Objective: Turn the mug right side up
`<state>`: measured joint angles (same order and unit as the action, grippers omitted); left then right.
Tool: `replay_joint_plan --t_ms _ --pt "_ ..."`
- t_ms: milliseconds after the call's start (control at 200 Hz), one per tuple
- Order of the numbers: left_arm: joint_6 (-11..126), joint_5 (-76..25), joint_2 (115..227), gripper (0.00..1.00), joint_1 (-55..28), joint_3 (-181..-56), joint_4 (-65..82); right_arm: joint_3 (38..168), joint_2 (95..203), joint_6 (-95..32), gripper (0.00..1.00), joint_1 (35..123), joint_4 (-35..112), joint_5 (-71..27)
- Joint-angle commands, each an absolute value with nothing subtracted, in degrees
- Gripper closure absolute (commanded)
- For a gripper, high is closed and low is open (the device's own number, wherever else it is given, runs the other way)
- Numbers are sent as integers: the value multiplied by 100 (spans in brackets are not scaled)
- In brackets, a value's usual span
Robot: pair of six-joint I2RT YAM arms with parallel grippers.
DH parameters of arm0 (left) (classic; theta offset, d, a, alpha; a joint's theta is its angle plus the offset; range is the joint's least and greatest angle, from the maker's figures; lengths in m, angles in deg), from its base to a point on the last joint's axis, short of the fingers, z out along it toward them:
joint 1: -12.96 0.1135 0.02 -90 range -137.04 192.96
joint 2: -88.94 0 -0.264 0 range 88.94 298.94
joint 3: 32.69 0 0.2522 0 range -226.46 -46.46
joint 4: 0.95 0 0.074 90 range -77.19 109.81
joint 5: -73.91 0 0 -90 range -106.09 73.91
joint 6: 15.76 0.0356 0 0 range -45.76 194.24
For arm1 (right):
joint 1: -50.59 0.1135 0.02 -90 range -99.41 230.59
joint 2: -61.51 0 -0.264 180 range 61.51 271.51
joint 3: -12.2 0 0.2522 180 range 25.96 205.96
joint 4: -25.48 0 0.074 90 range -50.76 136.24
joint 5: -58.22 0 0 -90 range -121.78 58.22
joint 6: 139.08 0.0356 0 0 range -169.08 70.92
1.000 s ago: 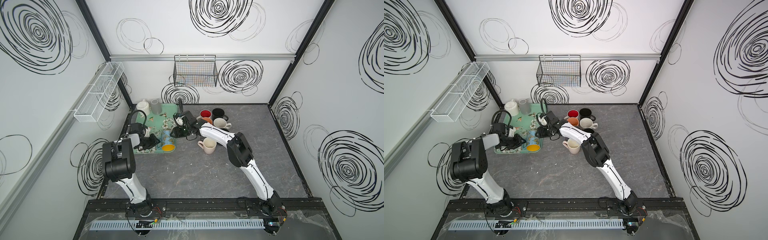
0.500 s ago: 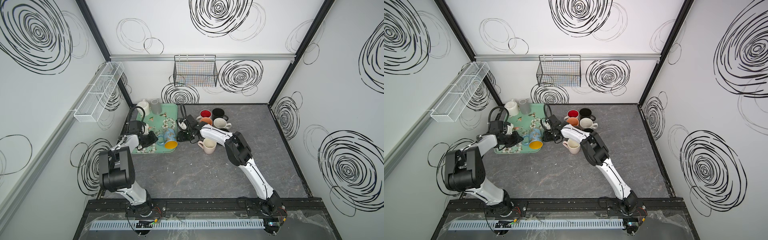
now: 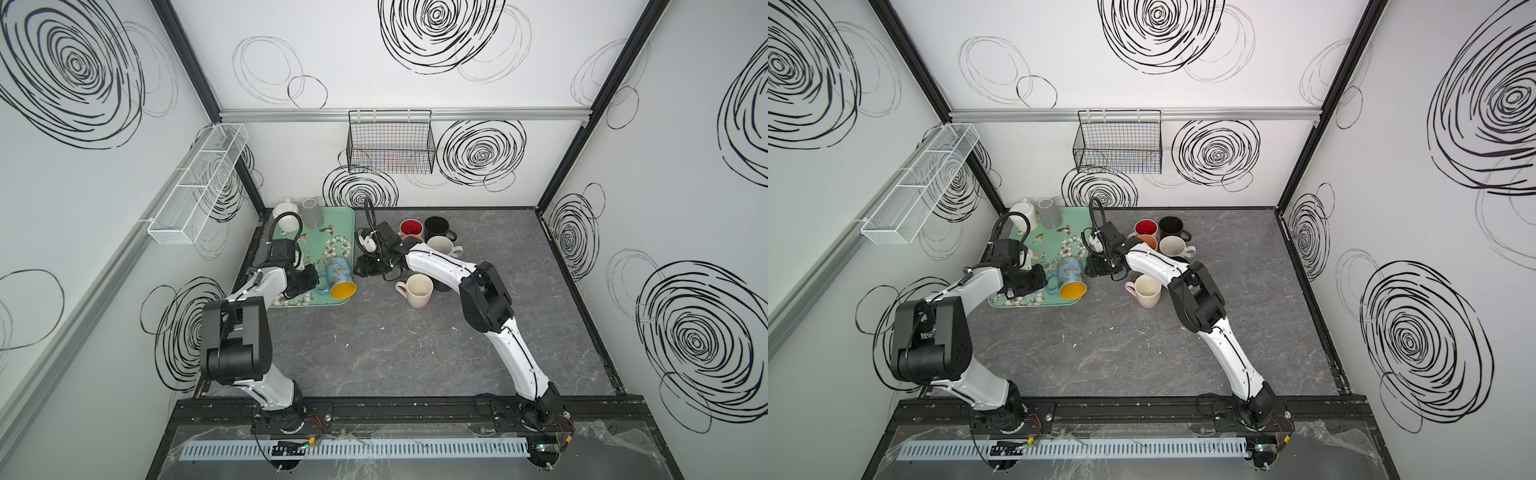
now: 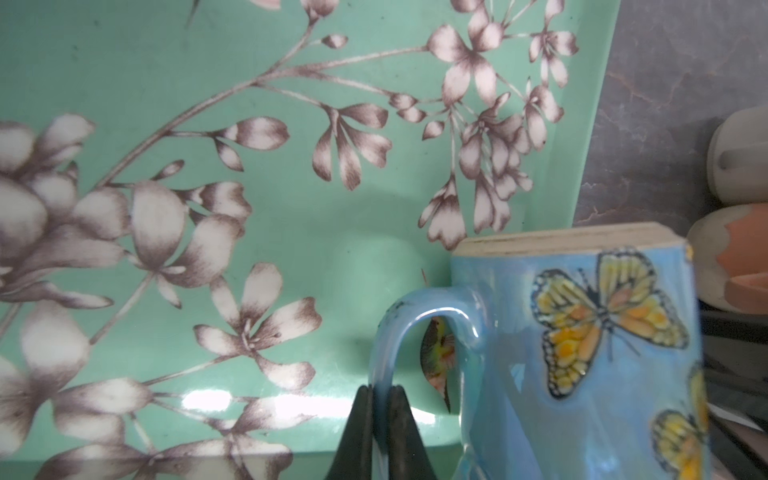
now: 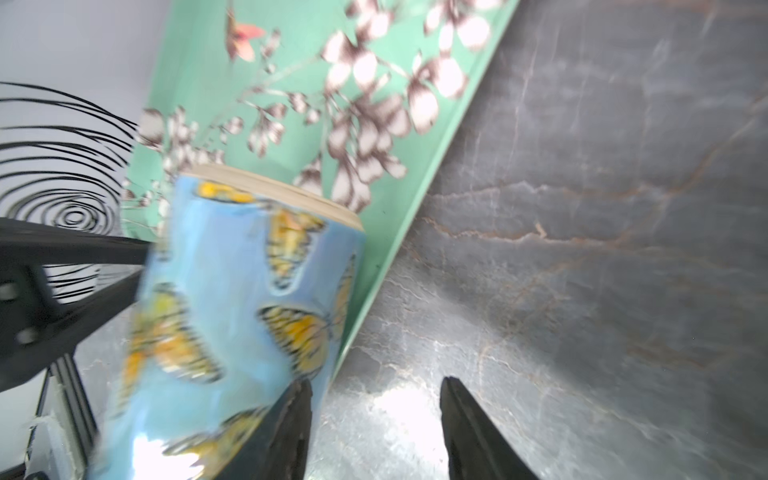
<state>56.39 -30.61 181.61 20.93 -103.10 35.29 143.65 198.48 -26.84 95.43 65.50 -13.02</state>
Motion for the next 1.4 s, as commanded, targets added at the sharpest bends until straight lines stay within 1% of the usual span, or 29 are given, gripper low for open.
replay_joint_plan --t_ms 0,315,490,510,615,761,871,1096,1291,1356,1396 --pt "5657 -2780 17869 100 2069 -10641 3500 14391 19402 -2820 46 9506 6462 -1242" --pt "5728 -2275 17743 100 1920 -10812 3216 14463 19338 -2675 44 9588 6242 -759" --pt "5765 -2399 18024 100 1999 -10971 3367 15130 19707 -2668 42 9746 6752 -748" --pt "5783 -2414 18066 96 2001 -10989 3400 15199 19748 -2660 42 9772 6801 -744" --pt "5792 -2530 18264 89 1991 -10996 3522 15176 19834 -2404 39 9840 6808 -593" --pt "5609 -2683 18274 85 1848 -10697 3326 14884 19903 -1954 30 9857 6452 -377" --pt "5444 -2708 18188 84 1700 -10439 3181 14871 20030 -1740 26 9857 6271 -359" --pt "5117 -2879 18027 84 1573 -9781 2707 14938 20383 -1359 22 9770 5961 -254" --pt "5033 -3005 17925 84 1582 -9526 2486 15070 20664 -1330 18 9761 5929 -278" --pt "5024 -3029 17887 82 1610 -9497 2451 15126 20716 -1406 18 9778 5954 -268" --pt "5024 -3076 17856 80 1664 -9473 2419 15161 20758 -1463 19 9795 6005 -277"
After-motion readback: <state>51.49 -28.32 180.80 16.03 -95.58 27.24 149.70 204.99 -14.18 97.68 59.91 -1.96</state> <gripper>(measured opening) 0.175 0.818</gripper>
